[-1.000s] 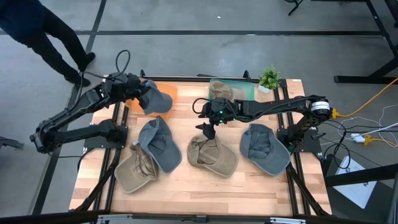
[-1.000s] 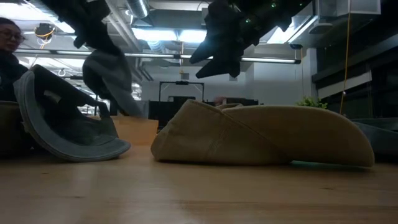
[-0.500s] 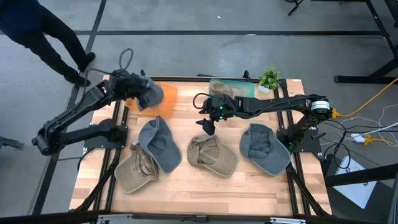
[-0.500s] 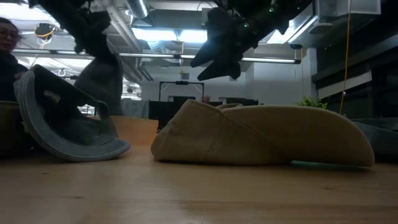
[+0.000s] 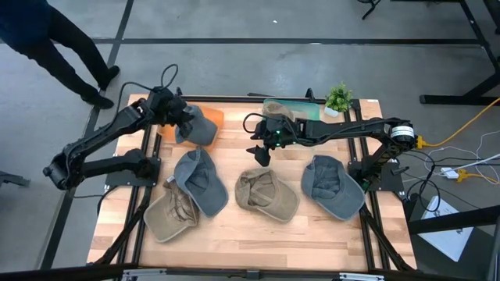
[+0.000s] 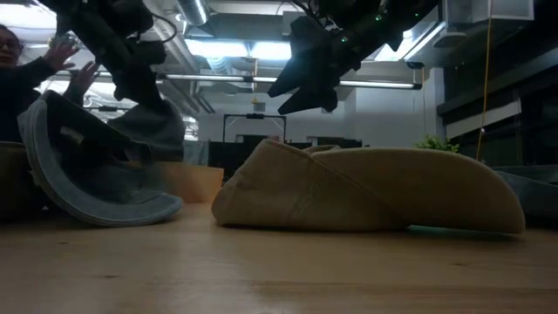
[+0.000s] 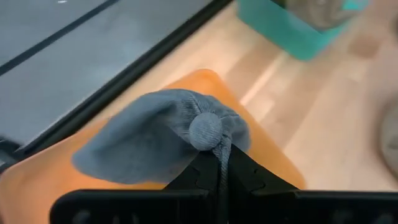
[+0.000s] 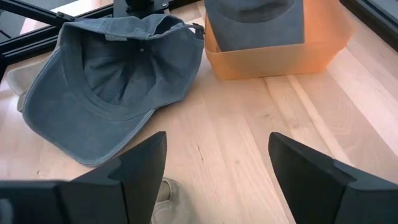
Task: Pick & Place hat
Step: Put the middle gray cap into the orange bin
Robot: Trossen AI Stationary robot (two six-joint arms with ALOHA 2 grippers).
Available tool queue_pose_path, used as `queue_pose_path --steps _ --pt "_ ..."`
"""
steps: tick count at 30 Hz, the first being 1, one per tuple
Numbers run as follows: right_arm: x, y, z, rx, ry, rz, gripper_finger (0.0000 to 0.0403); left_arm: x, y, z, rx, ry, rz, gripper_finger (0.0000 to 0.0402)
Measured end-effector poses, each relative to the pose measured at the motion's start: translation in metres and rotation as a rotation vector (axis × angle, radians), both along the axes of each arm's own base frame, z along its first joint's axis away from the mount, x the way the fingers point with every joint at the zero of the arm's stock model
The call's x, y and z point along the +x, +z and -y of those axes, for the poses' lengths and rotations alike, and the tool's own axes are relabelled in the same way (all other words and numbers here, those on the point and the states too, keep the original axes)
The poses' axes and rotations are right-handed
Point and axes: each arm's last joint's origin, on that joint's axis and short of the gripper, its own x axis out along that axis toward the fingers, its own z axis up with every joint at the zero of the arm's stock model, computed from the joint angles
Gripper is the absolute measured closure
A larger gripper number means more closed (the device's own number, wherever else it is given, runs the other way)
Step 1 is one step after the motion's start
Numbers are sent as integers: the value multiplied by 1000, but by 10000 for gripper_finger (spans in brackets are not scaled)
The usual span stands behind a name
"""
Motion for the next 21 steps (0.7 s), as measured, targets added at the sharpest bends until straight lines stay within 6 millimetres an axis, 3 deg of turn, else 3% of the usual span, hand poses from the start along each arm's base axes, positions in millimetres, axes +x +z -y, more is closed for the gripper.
queue_pose_path --steps 10,21 --pt "0 0 0 -13 9 -2 124 -15 -1 -11 -50 157 15 389" --pt "0 0 0 -12 9 -2 124 -27 -6 -13 -150 276 6 288"
